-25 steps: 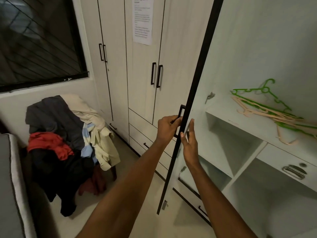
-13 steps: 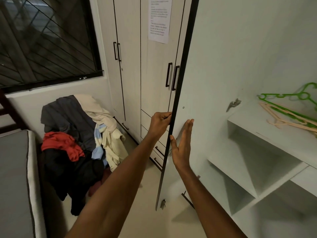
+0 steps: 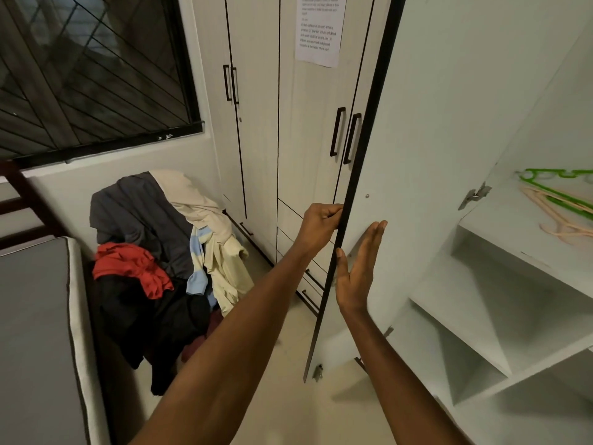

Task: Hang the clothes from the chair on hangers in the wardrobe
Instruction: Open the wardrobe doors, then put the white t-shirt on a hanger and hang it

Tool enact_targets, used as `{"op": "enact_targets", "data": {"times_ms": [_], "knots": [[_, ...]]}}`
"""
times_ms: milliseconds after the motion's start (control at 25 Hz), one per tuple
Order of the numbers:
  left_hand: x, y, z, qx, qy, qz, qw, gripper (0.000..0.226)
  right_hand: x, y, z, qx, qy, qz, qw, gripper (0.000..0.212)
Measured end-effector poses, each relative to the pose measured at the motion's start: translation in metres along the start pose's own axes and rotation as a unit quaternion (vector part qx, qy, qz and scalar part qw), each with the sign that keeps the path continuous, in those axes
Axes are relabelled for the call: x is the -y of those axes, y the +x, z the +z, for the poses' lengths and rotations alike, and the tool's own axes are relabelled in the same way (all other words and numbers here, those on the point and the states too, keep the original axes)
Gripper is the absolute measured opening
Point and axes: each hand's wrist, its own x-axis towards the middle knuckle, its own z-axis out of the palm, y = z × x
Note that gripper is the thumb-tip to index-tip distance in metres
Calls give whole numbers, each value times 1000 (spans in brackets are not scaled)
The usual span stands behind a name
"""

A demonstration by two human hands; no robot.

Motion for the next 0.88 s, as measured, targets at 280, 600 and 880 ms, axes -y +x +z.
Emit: {"op": "enact_targets", "data": {"times_ms": [280, 600, 880], "knots": [[2, 0, 1, 8, -3, -30, 1000, 26, 3, -3, -5, 4, -22, 3, 1000, 80], [18, -50, -28, -27, 167, -3, 986, 37, 14, -38, 0, -46, -53, -21, 997, 67], [74, -153, -116, -112, 350, -42, 929, 33, 9, -124, 35, 110, -83, -54, 989, 56]]}}
